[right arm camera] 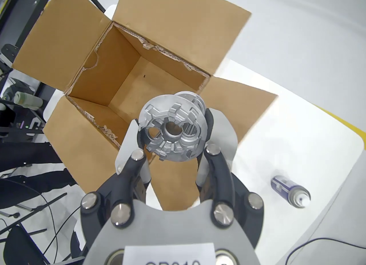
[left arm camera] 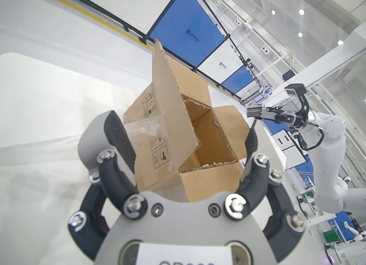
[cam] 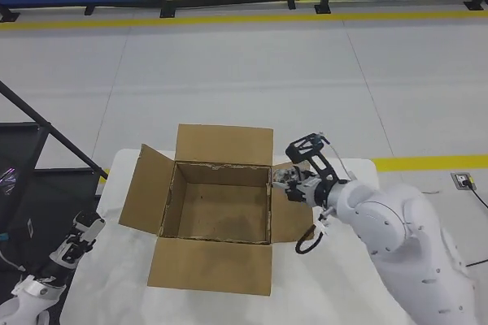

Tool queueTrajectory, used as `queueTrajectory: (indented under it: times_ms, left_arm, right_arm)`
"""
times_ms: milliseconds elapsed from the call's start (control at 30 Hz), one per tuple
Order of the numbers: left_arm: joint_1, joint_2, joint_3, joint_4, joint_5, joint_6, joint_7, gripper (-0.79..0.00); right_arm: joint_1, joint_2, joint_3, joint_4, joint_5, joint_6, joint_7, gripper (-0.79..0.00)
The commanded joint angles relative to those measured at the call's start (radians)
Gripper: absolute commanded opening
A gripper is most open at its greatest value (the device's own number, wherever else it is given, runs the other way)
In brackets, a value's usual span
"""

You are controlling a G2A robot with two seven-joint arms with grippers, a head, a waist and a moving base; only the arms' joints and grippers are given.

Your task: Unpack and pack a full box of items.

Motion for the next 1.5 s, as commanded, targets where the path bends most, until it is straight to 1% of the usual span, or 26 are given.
queueTrajectory:
  times_ms: [0,100,233,700,767,800,900,1000,1100,1133,1167,1233,1333,1467]
  left_arm:
    - [0.013,0.000,-0.013,-0.001,-0.020,-0.007,0.001,0.000]
    - [0.027,0.001,-0.023,-0.003,-0.047,-0.008,-0.006,0.000]
    - [0.027,0.001,-0.023,-0.003,-0.047,-0.008,-0.006,0.000]
    - [0.027,0.001,-0.023,-0.003,-0.047,-0.008,-0.006,0.000]
    - [0.027,0.001,-0.023,-0.003,-0.047,-0.008,-0.006,0.000]
    - [0.027,0.001,-0.023,-0.003,-0.047,-0.008,-0.006,0.000]
    - [0.027,0.001,-0.023,-0.003,-0.047,-0.008,-0.006,0.000]
    - [0.027,0.001,-0.023,-0.003,-0.047,-0.008,-0.006,0.000]
    - [0.027,0.001,-0.023,-0.003,-0.047,-0.008,-0.006,0.000]
    - [0.027,0.001,-0.023,-0.003,-0.047,-0.008,-0.006,0.000]
    - [0.027,0.001,-0.023,-0.003,-0.047,-0.008,-0.006,0.000]
    - [0.027,0.001,-0.023,-0.003,-0.047,-0.008,-0.006,0.000]
    - [0.027,0.001,-0.023,-0.003,-0.047,-0.008,-0.006,0.000]
    - [0.027,0.001,-0.023,-0.003,-0.047,-0.008,-0.006,0.000]
  right_arm:
    - [0.103,-0.030,-0.131,0.118,0.026,0.024,-0.024,-0.785]
    - [0.196,-0.077,-0.262,0.257,0.063,0.057,-0.071,-0.785]
    - [0.286,-0.132,-0.379,0.438,0.127,0.027,-0.087,-0.785]
    - [0.286,-0.132,-0.379,0.438,0.127,0.027,-0.087,-0.785]
    - [0.262,-0.130,-0.365,0.460,0.119,0.036,-0.137,-0.785]
    - [0.258,-0.132,-0.368,0.469,0.125,0.021,-0.140,-0.785]
    - [0.288,-0.153,-0.392,0.544,0.157,-0.012,-0.155,-0.785]
    - [0.348,-0.199,-0.464,0.650,0.188,-0.039,-0.155,-0.785]
    - [0.412,-0.261,-0.543,0.781,0.234,-0.071,-0.151,-0.785]
    - [0.434,-0.283,-0.567,0.835,0.235,-0.055,-0.156,-0.785]
    - [0.453,-0.308,-0.598,0.881,0.216,-0.012,-0.162,-0.785]
    - [0.478,-0.359,-0.649,0.957,0.227,-0.025,-0.163,-0.785]
    - [0.502,-0.429,-0.694,1.089,0.254,-0.056,-0.180,-0.785]
    - [0.520,-0.507,-0.725,1.247,0.285,-0.097,-0.192,-0.785]
